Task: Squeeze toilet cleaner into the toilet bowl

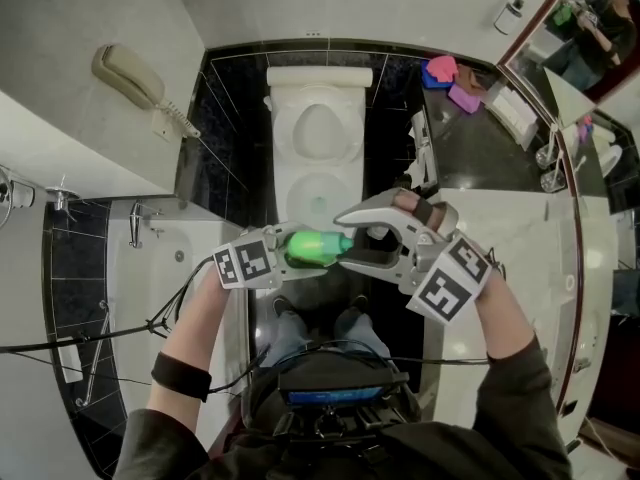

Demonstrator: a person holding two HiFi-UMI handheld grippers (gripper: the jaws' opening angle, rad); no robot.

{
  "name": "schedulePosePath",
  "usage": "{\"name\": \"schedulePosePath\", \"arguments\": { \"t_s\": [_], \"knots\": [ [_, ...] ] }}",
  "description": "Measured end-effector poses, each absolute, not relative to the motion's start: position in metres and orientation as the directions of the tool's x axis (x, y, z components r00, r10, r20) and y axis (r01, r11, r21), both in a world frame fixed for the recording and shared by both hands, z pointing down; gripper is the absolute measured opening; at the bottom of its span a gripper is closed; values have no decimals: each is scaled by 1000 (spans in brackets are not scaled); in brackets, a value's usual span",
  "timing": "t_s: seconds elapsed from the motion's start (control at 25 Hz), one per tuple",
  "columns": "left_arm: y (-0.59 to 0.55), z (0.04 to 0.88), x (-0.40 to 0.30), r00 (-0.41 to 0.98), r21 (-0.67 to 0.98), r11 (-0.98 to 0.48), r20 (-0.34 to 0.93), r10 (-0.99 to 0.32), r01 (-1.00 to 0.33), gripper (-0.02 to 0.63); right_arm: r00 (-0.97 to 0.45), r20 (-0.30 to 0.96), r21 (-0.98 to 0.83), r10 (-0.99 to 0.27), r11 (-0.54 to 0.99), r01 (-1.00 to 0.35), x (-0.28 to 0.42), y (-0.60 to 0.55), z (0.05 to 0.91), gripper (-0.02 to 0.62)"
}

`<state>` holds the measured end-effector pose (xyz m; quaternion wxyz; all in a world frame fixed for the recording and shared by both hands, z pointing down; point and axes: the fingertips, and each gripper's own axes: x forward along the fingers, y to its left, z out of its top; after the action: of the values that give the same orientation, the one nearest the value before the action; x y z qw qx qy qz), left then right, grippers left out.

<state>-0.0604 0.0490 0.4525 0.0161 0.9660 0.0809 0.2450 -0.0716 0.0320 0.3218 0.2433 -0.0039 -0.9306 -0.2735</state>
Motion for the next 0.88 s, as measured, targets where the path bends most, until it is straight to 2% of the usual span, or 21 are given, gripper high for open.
{"name": "schedulePosePath", "arguments": {
  "t_s": [0.24,0.28,0.36,0.6,0.88],
  "knots": [
    [58,451,-58,852,115,-974,472,226,194,184,-871,476,558,-124,807,191,-81,41,326,205],
    [58,451,-57,855,115,-975,468,223,191,184,-872,475,553,-121,812,188,-82,42,327,173],
    [56,451,-57,857,99,-978,471,207,182,184,-877,470,504,-99,846,175,-82,42,327,161],
    [40,469,-65,842,-14,-999,538,29,44,184,-894,448,200,-24,977,75,-85,35,326,164],
    [24,484,-66,814,-192,-976,549,-190,-98,184,-899,435,-193,51,980,-38,-80,28,347,164]
  ]
}}
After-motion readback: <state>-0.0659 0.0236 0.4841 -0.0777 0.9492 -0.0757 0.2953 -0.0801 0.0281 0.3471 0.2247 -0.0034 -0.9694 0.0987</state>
